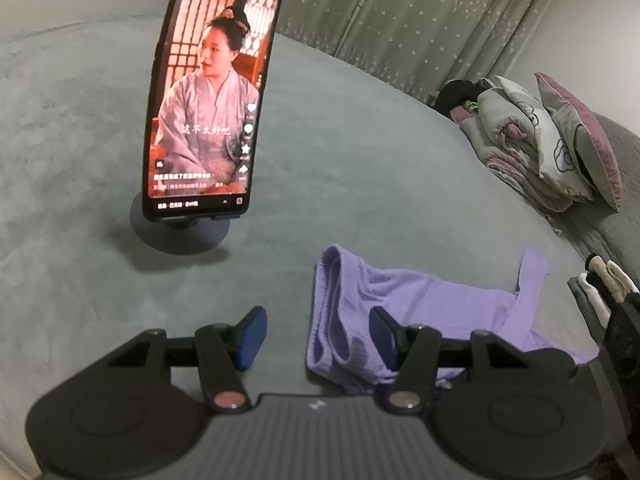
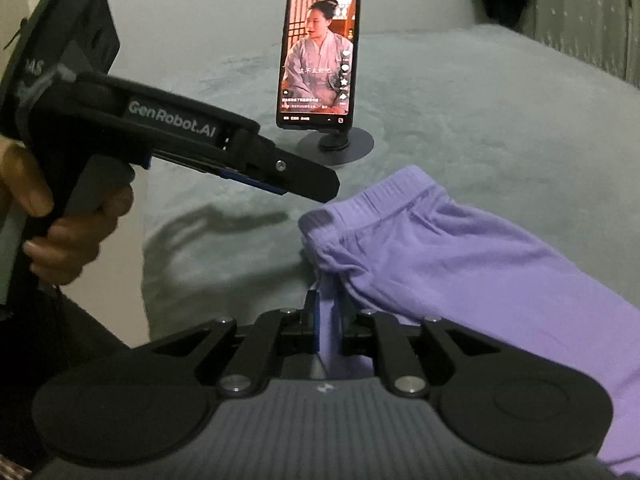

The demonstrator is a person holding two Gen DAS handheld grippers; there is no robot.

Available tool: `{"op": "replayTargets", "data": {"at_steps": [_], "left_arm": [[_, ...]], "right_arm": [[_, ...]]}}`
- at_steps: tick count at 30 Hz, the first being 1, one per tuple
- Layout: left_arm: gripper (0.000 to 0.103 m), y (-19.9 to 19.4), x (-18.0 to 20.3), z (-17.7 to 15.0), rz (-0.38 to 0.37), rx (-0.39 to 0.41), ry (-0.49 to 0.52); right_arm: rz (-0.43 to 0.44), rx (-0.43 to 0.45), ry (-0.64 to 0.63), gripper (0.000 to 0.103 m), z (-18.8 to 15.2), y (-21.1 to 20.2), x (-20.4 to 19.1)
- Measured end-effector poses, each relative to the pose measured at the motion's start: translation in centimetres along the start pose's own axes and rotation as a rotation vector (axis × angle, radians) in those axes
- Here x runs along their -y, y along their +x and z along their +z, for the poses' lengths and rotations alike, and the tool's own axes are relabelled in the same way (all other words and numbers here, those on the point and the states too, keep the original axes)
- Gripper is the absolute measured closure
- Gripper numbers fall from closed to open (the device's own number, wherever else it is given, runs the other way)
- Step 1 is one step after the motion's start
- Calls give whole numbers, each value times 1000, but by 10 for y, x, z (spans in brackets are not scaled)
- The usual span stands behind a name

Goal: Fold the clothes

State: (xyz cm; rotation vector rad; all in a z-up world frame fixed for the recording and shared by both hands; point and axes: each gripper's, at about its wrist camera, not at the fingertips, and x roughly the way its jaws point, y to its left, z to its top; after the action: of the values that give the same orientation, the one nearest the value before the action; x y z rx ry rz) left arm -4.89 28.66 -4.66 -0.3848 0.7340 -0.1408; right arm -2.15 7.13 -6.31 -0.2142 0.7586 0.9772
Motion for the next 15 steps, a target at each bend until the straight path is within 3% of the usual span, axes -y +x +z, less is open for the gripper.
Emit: {"op": "replayTargets", "data": {"at_steps": [7, 11, 12, 14, 15], "left_arm": [[45, 0, 19, -1, -27, 13, 62], [45, 5, 36, -4, -44, 10, 109], [45, 7, 40, -5, -48, 5, 118], [45, 12, 50, -7, -53, -5, 142], [45, 14, 56, -8, -56, -7, 156]], "right_arm": [[-50, 12, 81, 90, -1, -37, 16], [-120, 24, 133, 88, -6, -53, 34], [-140, 26, 145, 84, -8, -56, 38], [-186, 36, 179, 62, -12, -65, 49], [-208, 47, 201, 58, -15, -70, 55]]}}
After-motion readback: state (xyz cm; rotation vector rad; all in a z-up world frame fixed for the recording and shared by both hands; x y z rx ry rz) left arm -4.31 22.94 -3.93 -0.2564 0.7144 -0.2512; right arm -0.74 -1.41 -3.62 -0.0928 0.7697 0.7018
